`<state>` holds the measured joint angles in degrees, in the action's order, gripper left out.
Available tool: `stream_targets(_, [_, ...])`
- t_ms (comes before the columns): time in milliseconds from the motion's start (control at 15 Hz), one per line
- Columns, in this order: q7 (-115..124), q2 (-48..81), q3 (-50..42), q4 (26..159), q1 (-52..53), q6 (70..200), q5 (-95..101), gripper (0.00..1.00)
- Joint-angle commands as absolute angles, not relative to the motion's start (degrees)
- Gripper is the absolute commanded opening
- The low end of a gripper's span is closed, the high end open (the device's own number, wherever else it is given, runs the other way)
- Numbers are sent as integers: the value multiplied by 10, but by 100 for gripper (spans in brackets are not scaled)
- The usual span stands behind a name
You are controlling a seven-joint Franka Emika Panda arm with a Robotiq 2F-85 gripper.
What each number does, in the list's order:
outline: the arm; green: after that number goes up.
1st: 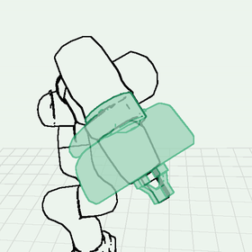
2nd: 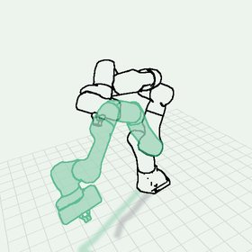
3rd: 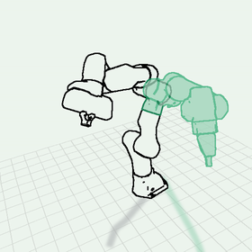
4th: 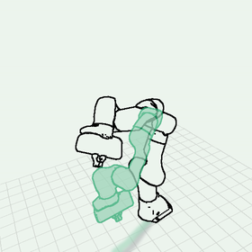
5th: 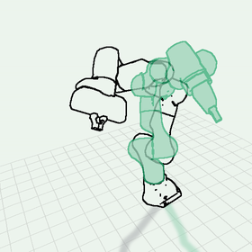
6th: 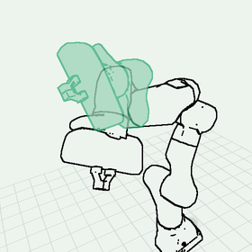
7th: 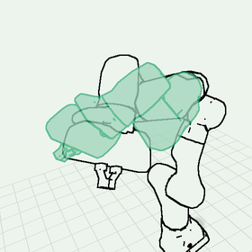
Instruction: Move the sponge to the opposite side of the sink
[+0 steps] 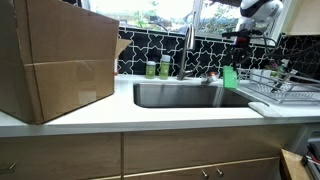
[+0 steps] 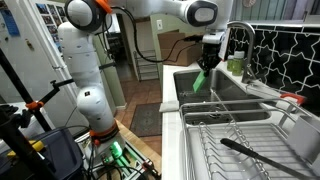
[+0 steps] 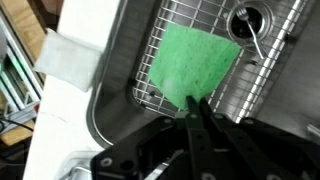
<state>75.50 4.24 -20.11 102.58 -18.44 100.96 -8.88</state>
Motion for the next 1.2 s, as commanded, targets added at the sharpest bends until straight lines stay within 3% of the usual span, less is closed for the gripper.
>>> stream_targets(0, [735, 91, -208, 973, -196, 1084, -59, 4])
stream_targets(400, [724, 155, -214, 883, -215, 1097, -84, 4])
stream_targets(800, [719, 149, -211, 894, -212, 1110, -74, 5])
stream_targets(1133, [600, 191, -209, 838, -229, 1154, -54, 4])
